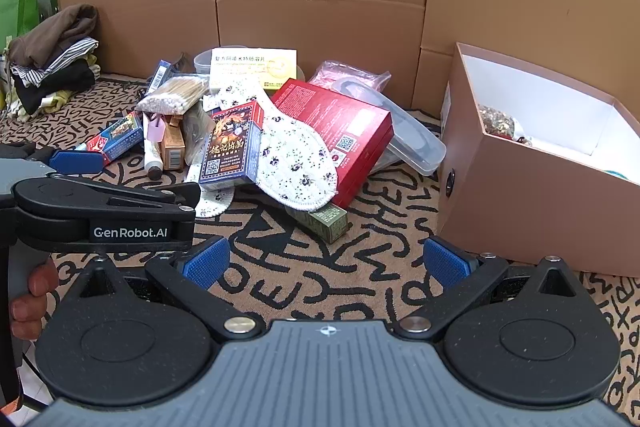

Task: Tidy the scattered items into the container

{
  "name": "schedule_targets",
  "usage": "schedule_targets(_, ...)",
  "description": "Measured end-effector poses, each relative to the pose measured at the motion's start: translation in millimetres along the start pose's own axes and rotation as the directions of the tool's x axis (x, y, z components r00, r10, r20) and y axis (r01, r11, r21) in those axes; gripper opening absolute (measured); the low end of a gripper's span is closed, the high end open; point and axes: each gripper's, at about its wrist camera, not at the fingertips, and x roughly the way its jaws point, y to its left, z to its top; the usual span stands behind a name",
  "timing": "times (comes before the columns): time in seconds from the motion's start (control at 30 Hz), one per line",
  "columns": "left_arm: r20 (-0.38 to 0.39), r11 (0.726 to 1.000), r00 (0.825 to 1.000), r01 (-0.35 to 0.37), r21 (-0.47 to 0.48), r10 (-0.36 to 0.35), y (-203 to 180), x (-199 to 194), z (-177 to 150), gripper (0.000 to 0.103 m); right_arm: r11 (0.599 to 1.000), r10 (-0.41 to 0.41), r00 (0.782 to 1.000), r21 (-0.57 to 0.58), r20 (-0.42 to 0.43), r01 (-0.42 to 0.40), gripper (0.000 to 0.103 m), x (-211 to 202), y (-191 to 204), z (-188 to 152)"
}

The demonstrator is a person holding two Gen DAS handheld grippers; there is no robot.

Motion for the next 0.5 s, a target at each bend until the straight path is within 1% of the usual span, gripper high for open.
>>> schedule_targets(0.5,-0.016,1.000,1.000,0.007,-0.007,-0.007,1.6,2.5,-4.1,0.103,1.000,0.002,1.000,-0.001,0.004,-0.002,0.102,0.7,0.8,-1.7)
